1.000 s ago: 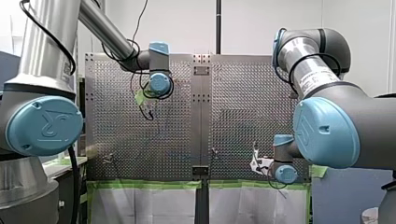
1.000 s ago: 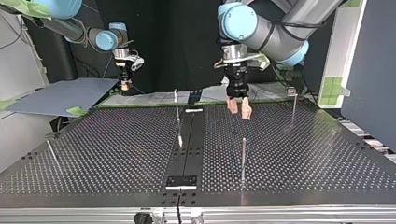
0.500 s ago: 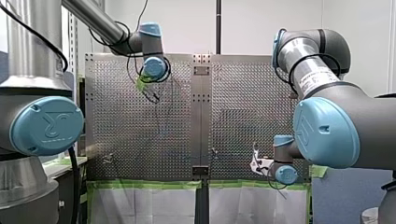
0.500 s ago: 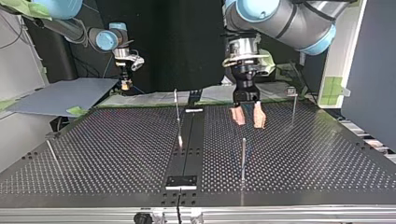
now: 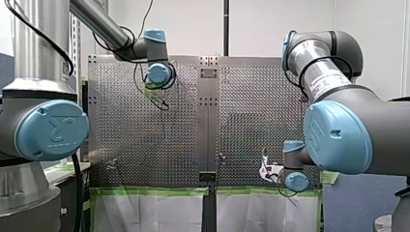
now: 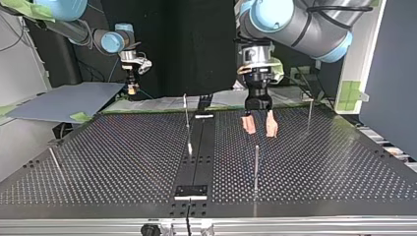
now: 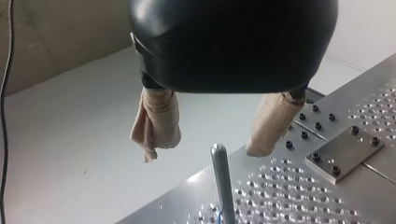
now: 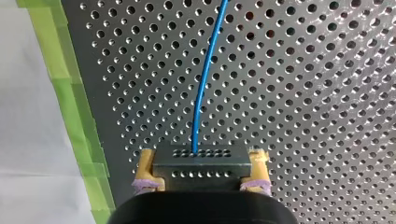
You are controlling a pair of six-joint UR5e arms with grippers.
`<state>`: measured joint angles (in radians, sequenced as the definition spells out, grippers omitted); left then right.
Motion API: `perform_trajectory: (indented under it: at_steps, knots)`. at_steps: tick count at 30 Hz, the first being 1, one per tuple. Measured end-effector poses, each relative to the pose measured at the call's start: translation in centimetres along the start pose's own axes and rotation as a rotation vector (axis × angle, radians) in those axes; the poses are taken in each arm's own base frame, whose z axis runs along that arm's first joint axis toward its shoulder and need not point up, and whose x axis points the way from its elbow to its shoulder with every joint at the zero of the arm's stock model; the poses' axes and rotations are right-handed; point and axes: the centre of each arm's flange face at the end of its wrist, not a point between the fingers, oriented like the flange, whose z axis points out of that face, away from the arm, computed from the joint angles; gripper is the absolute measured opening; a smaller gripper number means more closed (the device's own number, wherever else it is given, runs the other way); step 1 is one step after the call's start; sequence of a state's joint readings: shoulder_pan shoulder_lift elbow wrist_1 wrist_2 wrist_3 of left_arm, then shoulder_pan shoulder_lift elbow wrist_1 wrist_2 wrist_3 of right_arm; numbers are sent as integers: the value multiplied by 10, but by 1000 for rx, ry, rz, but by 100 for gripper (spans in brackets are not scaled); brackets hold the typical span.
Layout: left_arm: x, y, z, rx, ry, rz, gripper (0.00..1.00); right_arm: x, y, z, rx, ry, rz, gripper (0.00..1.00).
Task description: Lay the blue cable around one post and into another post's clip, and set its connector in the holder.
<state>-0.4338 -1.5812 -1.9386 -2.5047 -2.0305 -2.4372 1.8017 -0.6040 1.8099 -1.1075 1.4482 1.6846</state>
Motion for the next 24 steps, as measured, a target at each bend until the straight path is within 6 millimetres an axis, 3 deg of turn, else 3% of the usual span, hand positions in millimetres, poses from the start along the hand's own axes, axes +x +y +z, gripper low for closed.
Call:
perform_trajectory:
  at_steps: [16, 24]
  knots:
    - [13, 22, 12, -10, 38, -22, 98, -4, 0, -1, 0, -3, 0, 0]
    - [20, 44, 27, -48, 32, -22, 98, -5, 0, -1, 0, -4, 1, 0]
